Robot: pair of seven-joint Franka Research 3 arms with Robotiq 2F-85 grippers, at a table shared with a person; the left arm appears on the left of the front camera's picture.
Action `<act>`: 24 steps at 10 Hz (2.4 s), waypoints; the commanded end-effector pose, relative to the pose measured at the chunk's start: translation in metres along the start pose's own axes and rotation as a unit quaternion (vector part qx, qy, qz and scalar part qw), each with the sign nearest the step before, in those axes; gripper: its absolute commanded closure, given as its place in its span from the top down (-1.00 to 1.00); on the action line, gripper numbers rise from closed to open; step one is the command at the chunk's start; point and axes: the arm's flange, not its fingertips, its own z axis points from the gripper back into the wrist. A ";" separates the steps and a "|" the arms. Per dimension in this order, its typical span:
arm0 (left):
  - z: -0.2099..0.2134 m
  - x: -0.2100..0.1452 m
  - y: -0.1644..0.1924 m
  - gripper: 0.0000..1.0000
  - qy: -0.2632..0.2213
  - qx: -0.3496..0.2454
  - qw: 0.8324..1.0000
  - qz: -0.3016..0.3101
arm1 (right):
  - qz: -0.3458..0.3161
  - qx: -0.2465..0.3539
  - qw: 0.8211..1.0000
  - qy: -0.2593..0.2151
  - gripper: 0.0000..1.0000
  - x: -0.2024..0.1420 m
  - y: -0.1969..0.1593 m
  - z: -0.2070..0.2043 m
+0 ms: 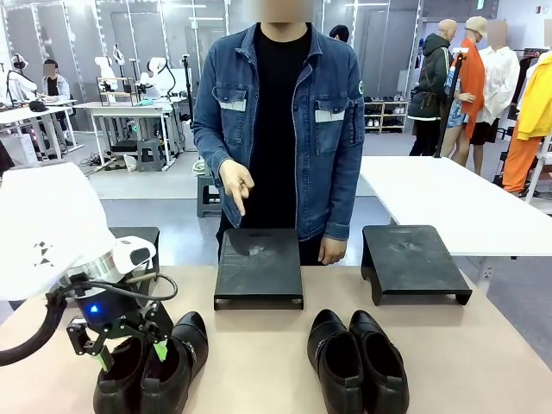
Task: Place the shoes on the stand as instructed by the person.
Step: Pick up one pair of Shoes and place it on the Shoes Stand indicated by the person.
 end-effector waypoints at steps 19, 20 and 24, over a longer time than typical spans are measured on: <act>-0.027 0.016 0.006 -1.00 -0.022 0.037 0.999 -0.009 | 0.005 0.003 1.000 -0.002 1.00 0.000 0.001 0.001; -0.003 0.018 0.004 -1.00 -0.016 0.035 0.999 -0.012 | 0.005 0.003 1.000 -0.002 1.00 0.000 0.001 0.001; 0.090 0.025 -0.013 -1.00 -0.058 -0.009 0.997 -0.042 | 0.005 0.003 1.000 -0.002 1.00 0.000 0.001 0.001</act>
